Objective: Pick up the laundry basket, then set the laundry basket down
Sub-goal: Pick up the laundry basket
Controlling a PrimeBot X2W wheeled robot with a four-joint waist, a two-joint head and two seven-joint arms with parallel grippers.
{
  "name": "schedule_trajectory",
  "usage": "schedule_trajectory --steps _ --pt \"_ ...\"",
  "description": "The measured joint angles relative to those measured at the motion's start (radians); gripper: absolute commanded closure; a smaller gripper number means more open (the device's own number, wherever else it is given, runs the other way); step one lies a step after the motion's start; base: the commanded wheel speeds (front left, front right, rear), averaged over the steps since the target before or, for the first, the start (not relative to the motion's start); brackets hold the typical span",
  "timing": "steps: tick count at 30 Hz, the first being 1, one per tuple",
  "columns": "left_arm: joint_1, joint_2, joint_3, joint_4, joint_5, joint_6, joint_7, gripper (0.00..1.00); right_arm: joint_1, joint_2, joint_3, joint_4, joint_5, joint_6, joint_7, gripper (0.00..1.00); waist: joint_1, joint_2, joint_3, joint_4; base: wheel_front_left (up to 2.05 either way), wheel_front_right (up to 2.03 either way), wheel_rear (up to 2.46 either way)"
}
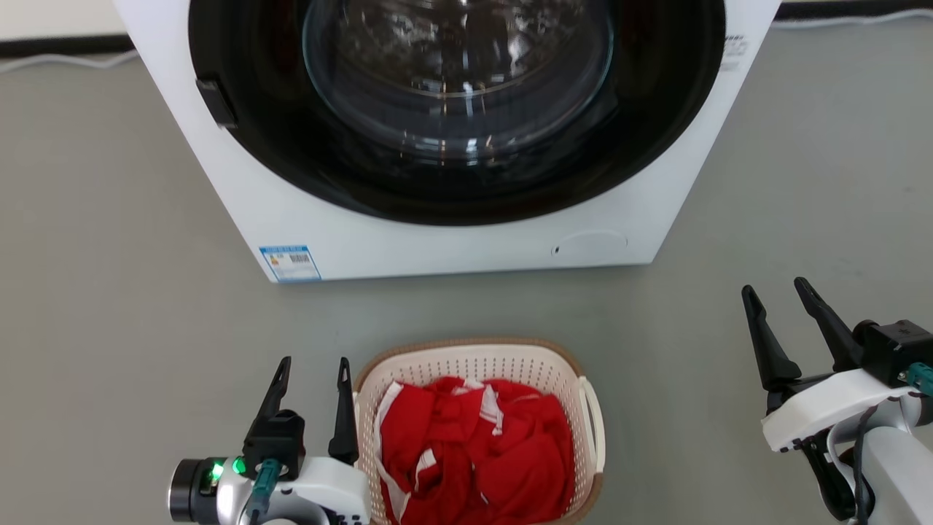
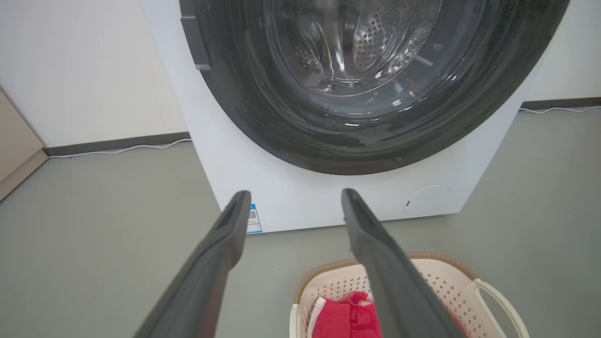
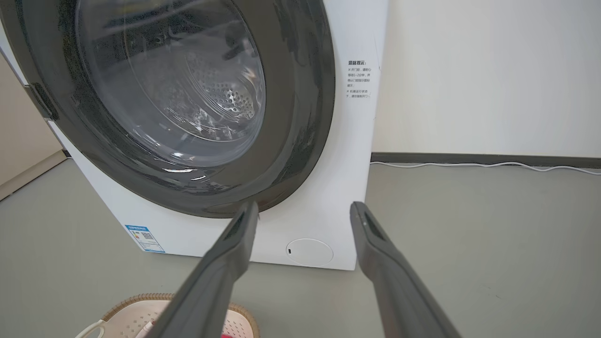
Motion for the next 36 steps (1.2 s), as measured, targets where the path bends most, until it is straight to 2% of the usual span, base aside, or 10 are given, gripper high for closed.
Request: schedule_trajectory --steps 9,11,20,30,36 --pt "-0.068 0.001 -0.079 -0.001 -0.020 0.067 0.000 0.00 -0.036 -0.048 0.022 -0.046 0.040 0.000 0.000 0.00 0.0000 0.0000 0.128 0.005 0.00 0.00 0.00" --pt "-0.078 0.001 -0.089 -0.002 -0.025 0.070 0.000 0.00 -0.040 -0.054 0.023 -0.051 0.044 0.000 0.000 0.00 0.0000 0.0000 0.142 0.006 0.00 0.00 0.00" --pt "-0.163 0.000 -0.164 -0.006 -0.072 0.145 -0.001 0.00 -0.077 -0.104 0.053 -0.096 0.084 0.000 0.000 0.00 0.0000 0.0000 0.277 0.021 0.00 0.00 0.00" --pt "-0.253 0.000 -0.225 0.021 -0.123 0.199 -0.003 0.00 -0.130 -0.132 0.123 -0.112 0.109 0.000 -0.001 0.00 0.0000 0.0000 0.416 0.043 0.00 0.00 0.00" --pt "-0.308 -0.001 -0.247 0.081 -0.152 0.225 -0.003 0.00 -0.169 -0.138 0.203 -0.088 0.113 0.000 -0.001 0.00 0.0000 0.0000 0.485 0.053 0.00 0.00 0.00"
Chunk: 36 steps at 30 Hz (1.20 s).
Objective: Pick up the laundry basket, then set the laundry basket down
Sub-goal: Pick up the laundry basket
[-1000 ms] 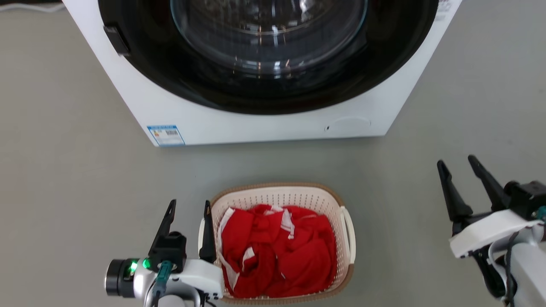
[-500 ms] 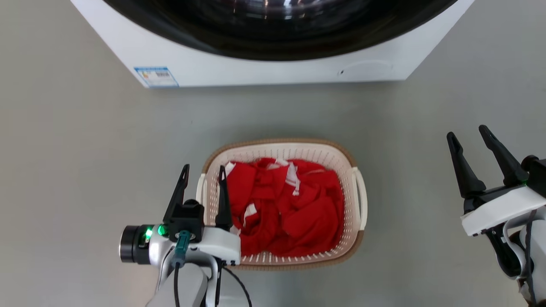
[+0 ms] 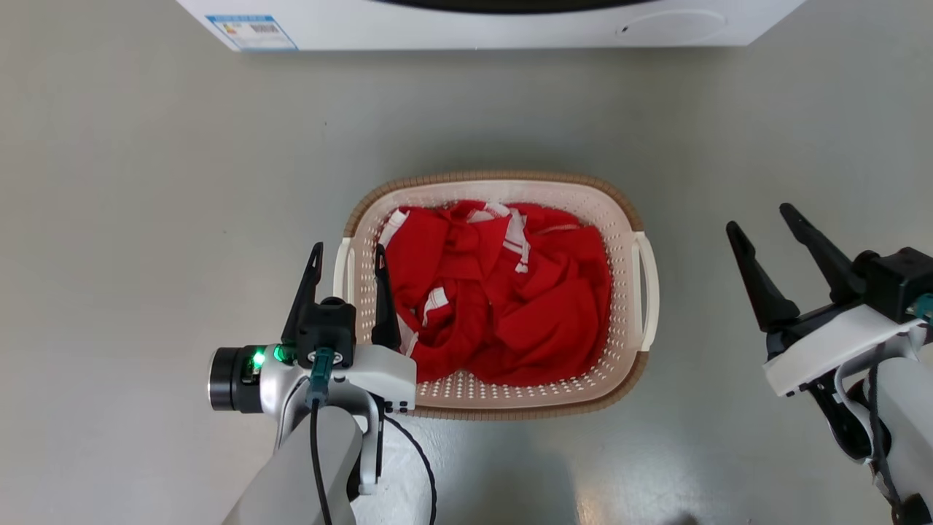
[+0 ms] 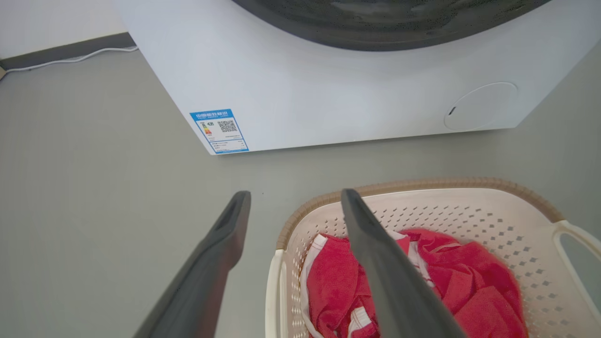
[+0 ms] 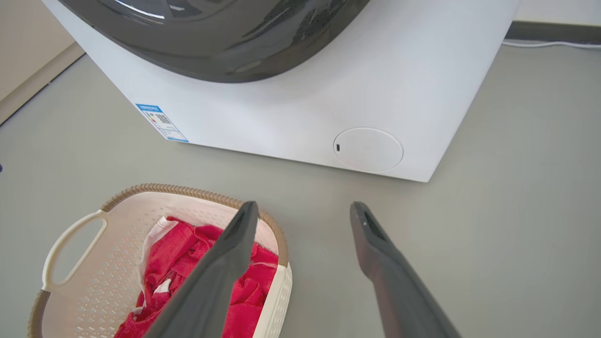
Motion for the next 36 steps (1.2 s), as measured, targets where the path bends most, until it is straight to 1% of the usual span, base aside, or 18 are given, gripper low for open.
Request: schedule_trajectory --steps 7,11,14,19,26,29,36 --pt "-0.060 -0.001 -0.030 0.127 -0.060 -0.001 -0.001 0.00 -0.054 0.007 0.094 0.080 0.024 0.000 0.000 0.00 0.0000 0.0000 0.055 0.006 0.00 0.00 0.00" --pt "-0.101 -0.002 -0.054 0.184 -0.088 -0.012 -0.001 0.00 -0.080 0.012 0.139 0.114 0.040 0.000 0.000 0.00 0.0000 0.0000 0.079 0.008 0.00 0.00 0.00" --pt "-0.123 -0.004 -0.076 0.227 -0.116 -0.028 -0.001 0.00 -0.099 0.018 0.172 0.144 0.054 0.000 0.000 0.00 0.0000 0.0000 0.096 0.009 0.00 0.00 0.00" --pt "-0.156 -0.004 -0.122 0.307 -0.167 -0.028 -0.001 0.00 -0.133 0.029 0.243 0.190 0.089 0.000 0.000 0.00 0.0000 0.0000 0.125 0.009 0.00 0.00 0.00" --pt "-0.220 -0.006 -0.192 0.394 -0.211 -0.026 -0.001 0.00 -0.188 0.047 0.336 0.256 0.149 0.000 0.000 0.00 0.0000 0.0000 0.154 0.013 0.00 0.00 0.00" --pt "-0.239 -0.007 -0.219 0.422 -0.232 -0.018 -0.001 0.00 -0.211 0.058 0.373 0.279 0.167 0.000 0.000 0.00 0.0000 0.0000 0.161 0.019 0.00 0.00 0.00" --pt "-0.282 -0.009 -0.288 0.473 -0.269 -0.020 -0.001 0.00 -0.262 0.068 0.439 0.346 0.205 0.000 0.000 0.00 0.0000 0.0000 0.179 0.033 0.00 0.00 0.00"
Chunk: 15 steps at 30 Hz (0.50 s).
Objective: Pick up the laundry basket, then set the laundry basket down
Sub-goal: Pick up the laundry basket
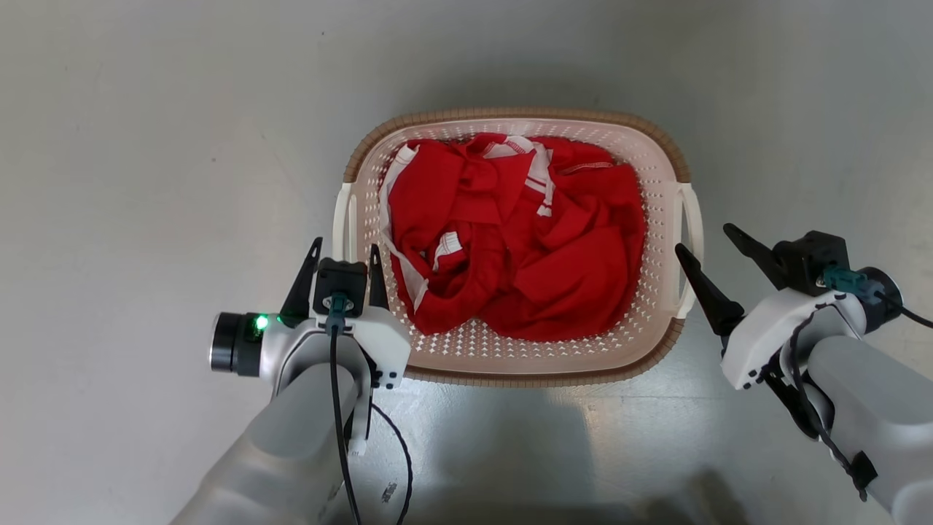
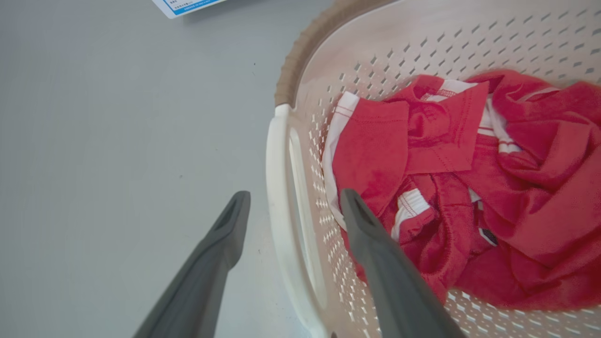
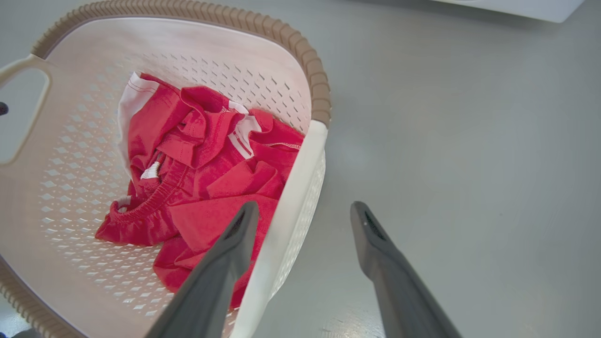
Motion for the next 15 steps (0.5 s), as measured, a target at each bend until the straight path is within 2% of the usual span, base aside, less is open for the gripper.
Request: schedule_trajectory --steps 8,15 --pt "-0.051 -0.001 -0.056 0.045 -0.053 0.000 0.000 0.00 -0.037 0.012 0.044 0.018 0.032 0.000 0.000 0.00 0.0000 0.0000 0.021 0.011 0.00 0.00 0.00" --pt "-0.081 -0.001 -0.106 0.066 -0.139 -0.026 0.000 0.00 -0.049 0.011 0.071 0.024 0.054 0.000 0.000 0.00 0.0000 0.0000 0.042 0.008 0.00 0.00 0.00"
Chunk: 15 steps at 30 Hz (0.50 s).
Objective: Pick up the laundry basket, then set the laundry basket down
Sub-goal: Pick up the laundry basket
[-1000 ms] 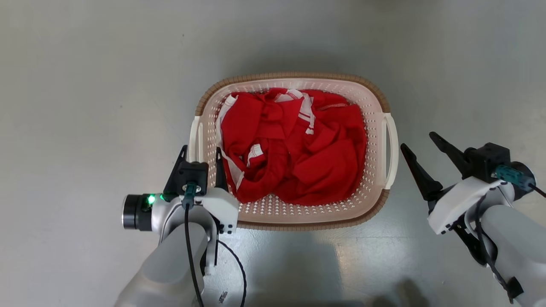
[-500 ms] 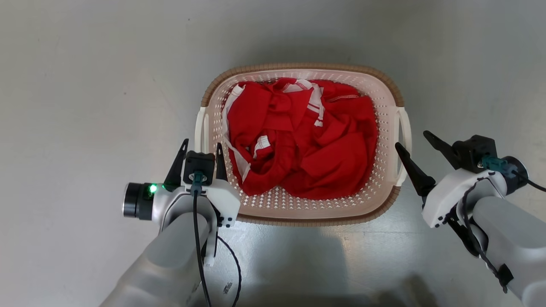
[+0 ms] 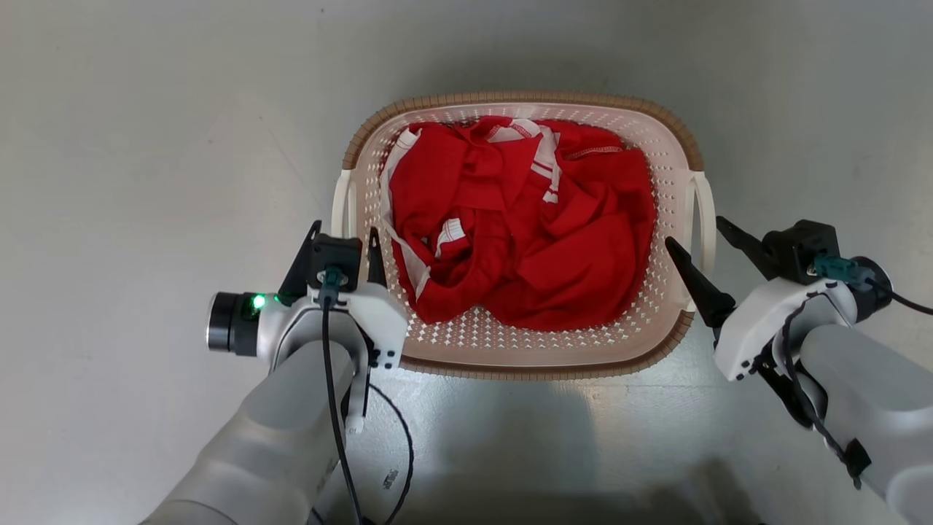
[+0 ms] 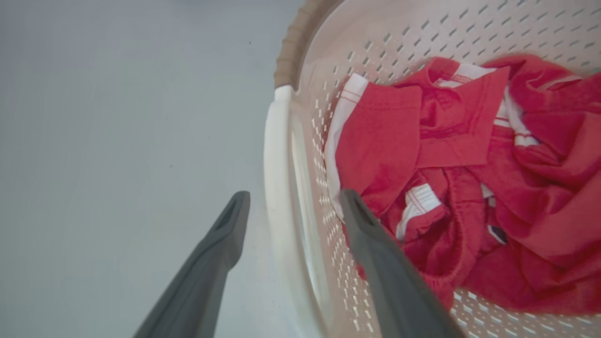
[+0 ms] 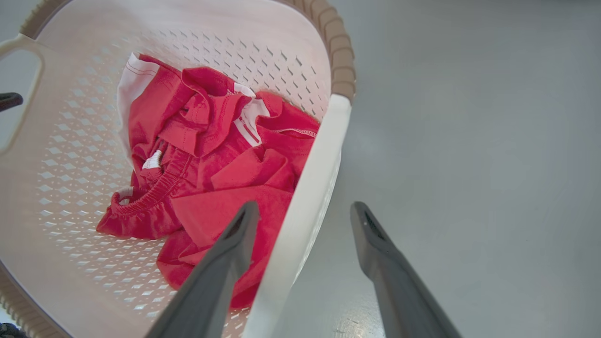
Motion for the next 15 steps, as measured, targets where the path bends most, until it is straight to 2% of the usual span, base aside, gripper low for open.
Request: schedule_trajectory --steps 15 --pt "-0.075 0.000 -0.123 -0.001 -0.138 0.007 0.032 0.00 -0.053 0.003 0.048 0.027 0.021 0.000 0.000 0.00 0.0001 0.0000 0.046 0.004 0.00 0.00 0.00"
